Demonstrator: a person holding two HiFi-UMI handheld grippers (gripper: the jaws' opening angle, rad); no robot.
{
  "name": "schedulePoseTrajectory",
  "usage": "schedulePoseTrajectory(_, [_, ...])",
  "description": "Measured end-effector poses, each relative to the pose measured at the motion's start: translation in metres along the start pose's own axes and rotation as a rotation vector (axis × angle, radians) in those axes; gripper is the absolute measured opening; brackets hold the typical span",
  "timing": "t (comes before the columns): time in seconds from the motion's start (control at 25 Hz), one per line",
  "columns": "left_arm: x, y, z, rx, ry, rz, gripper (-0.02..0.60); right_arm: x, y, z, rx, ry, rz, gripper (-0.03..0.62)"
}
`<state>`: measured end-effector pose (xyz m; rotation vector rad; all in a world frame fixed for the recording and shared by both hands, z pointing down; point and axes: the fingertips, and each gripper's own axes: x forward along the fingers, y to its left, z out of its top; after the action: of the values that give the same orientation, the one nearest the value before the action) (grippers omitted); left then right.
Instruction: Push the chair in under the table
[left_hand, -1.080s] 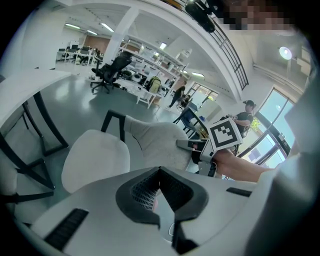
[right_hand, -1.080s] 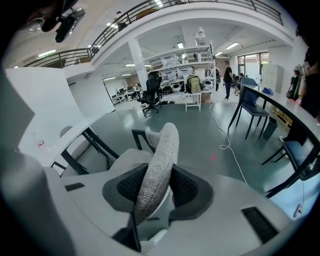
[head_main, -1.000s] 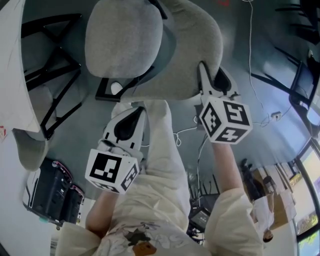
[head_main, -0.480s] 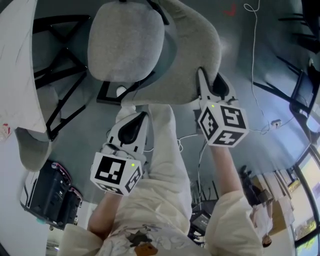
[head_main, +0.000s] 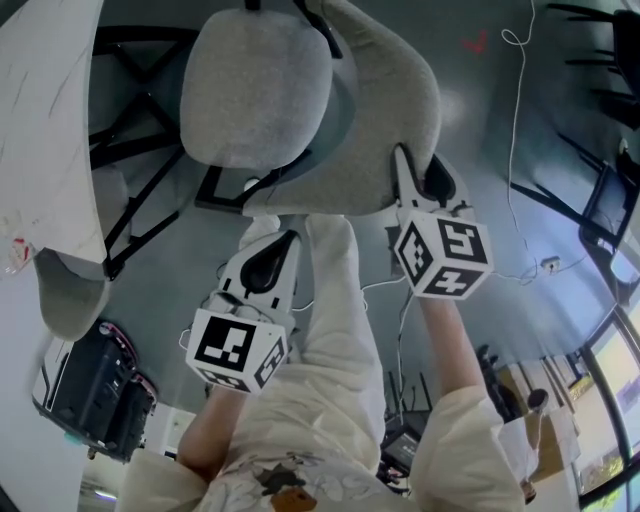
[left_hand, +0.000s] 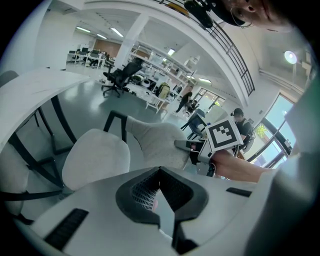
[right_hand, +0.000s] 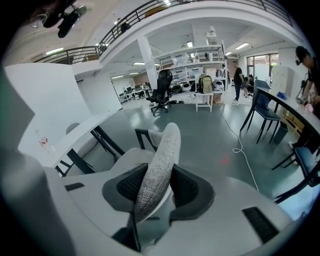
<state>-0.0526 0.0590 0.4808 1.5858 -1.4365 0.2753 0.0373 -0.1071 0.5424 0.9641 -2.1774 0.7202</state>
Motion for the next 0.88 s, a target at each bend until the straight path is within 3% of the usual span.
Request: schedulePoseTrajectory(0.88, [-0.045, 0.073, 0.015, -0.068, -0.053, 0.057, 0.009, 0.046, 0.107, 0.017, -0.054, 0.011, 0.094, 0.144])
